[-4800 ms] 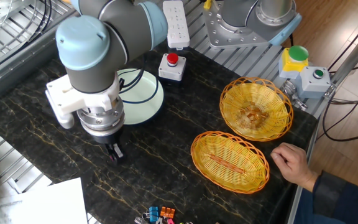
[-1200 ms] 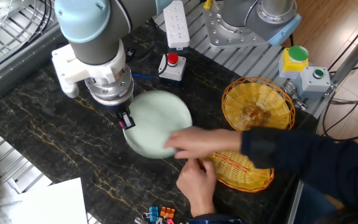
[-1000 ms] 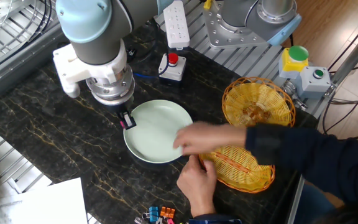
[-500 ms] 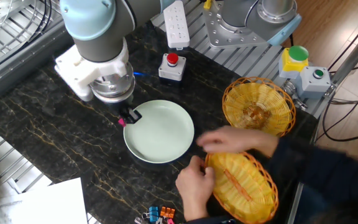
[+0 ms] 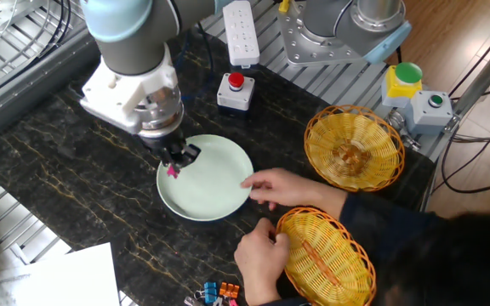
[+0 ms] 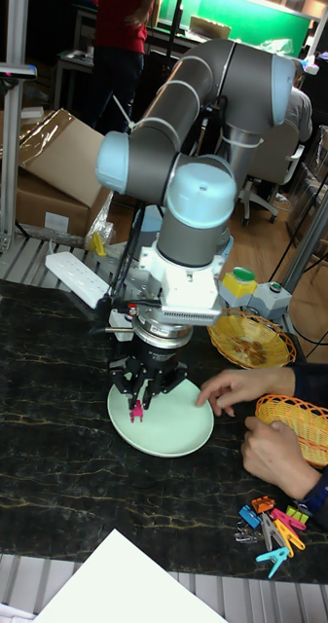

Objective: Use a clamp

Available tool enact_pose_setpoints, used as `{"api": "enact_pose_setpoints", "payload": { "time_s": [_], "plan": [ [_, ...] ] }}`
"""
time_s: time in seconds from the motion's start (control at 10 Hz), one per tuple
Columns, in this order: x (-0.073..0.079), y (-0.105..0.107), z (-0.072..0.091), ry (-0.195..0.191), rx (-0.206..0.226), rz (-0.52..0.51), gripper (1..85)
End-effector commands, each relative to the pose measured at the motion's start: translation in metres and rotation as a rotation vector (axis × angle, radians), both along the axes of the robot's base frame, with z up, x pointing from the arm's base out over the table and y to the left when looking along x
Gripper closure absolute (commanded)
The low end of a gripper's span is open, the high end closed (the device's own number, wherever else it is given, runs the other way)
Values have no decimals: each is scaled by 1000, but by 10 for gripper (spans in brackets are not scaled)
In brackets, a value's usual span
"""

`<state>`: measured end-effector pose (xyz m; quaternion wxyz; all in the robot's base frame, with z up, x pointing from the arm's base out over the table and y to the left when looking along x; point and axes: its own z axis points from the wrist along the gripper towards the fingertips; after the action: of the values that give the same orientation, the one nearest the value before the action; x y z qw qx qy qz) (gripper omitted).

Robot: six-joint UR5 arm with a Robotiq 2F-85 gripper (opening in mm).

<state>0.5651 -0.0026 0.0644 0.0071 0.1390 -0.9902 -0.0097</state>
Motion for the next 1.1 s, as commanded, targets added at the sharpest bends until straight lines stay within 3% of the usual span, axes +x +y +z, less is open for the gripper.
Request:
{"api": "enact_pose_setpoints", "payload": {
  "time_s": [0.0,0.2,0.3,0.5,0.7,0.8,1.0],
  "plan": [
    [-1,-20,3,-14,-19,130,847],
    [9,-47,6,-28,-51,175,847],
    [13,-54,5,-33,-43,172,847],
    [17,-62,2,-37,-54,169,847],
    [22,-72,-2,-37,-91,254,847],
    [21,-71,-3,-32,-89,278,847],
    [26,-84,-2,-30,-144,334,847]
  ]
}}
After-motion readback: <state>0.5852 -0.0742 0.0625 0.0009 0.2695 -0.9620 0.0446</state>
